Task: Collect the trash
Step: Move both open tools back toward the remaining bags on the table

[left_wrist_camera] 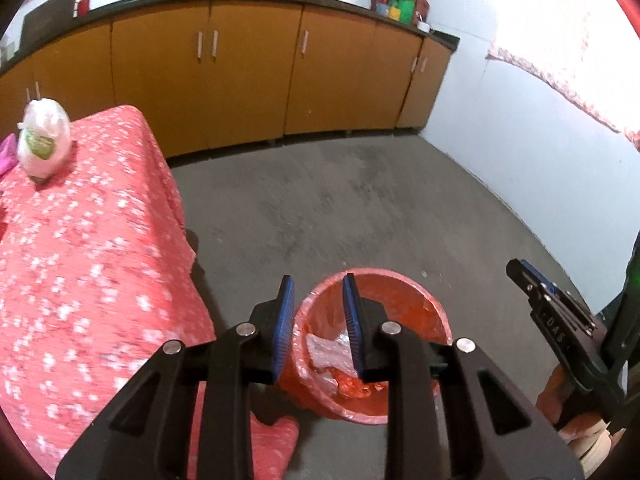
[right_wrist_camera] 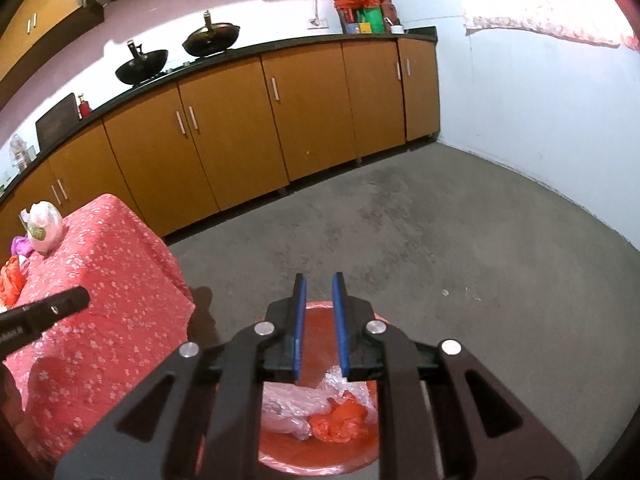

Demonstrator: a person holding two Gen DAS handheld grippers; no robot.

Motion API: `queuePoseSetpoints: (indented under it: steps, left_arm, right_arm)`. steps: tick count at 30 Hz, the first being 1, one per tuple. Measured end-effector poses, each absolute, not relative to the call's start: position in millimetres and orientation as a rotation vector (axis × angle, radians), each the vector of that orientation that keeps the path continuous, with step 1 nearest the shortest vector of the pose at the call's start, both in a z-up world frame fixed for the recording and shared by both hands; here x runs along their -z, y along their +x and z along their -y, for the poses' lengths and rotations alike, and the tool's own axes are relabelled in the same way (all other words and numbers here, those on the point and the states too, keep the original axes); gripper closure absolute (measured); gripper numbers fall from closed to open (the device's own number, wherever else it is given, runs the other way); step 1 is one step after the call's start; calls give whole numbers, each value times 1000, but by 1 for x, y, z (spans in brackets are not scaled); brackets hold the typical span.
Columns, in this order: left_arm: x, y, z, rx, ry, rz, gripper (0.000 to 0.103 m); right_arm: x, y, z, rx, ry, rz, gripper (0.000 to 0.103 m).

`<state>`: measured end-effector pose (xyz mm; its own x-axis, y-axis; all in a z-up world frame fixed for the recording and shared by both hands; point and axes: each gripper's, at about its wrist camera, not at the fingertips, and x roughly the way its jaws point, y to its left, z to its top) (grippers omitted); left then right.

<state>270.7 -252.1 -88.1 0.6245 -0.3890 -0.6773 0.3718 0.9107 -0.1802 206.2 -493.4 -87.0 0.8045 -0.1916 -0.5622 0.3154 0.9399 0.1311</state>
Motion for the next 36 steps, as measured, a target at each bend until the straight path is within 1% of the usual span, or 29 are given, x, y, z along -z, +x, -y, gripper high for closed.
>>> queuePoseSetpoints:
  steps: [8, 11, 14, 16, 17, 19, 20, 23, 26, 27, 28, 30, 31, 34, 36]
  left_arm:
    - [70, 264, 214, 368, -6, -712, 77]
    - [62, 262, 194, 330, -15, -686, 71]
    - [52, 256, 168, 283, -15, -642, 67]
    - [47, 249, 148, 255, -8, -616, 60]
    - [43, 247, 135, 236, -3, -602, 58]
    - [39, 241, 107, 187, 11, -578, 53]
    - [37, 241, 97, 167, 15, -573, 52]
    - [37, 237, 45, 68, 21, -574, 47]
    - [37, 239, -4, -34, 14, -582, 42]
    - [38, 240, -25, -75, 3, -586, 39]
    - [38, 239, -38, -102, -5, -587, 35]
    - [40, 240, -72, -171, -26, -590, 32]
    - [41, 239, -82, -193, -37, -594, 29]
    - [45, 241, -119, -262, -76, -610, 22]
    - [51, 246, -138, -300, -88, -628, 21]
  right_arm:
    - [71, 208, 473, 231, 181, -559, 88]
    - [61, 209, 461, 206, 162, -546, 88]
    - [46, 212, 444, 166, 150, -528, 83]
    - [34, 218, 427, 128, 144, -520, 80]
    - [29, 221, 415, 99, 139, -512, 78]
    - [18, 229, 385, 37, 129, -500, 69]
    - [14, 233, 371, 6, 126, -497, 67]
    - [4, 248, 319, -95, 120, -500, 56]
    - [2, 268, 261, -193, 117, -532, 40]
    - [3, 275, 241, -218, 111, -546, 28]
    - [4, 280, 224, -234, 101, -556, 18]
    - [6, 293, 195, -251, 78, -576, 12]
    - [10, 302, 178, -261, 65, -596, 10]
    - [23, 325, 147, -268, 57, -655, 9]
    - [32, 342, 132, -258, 53, -691, 9]
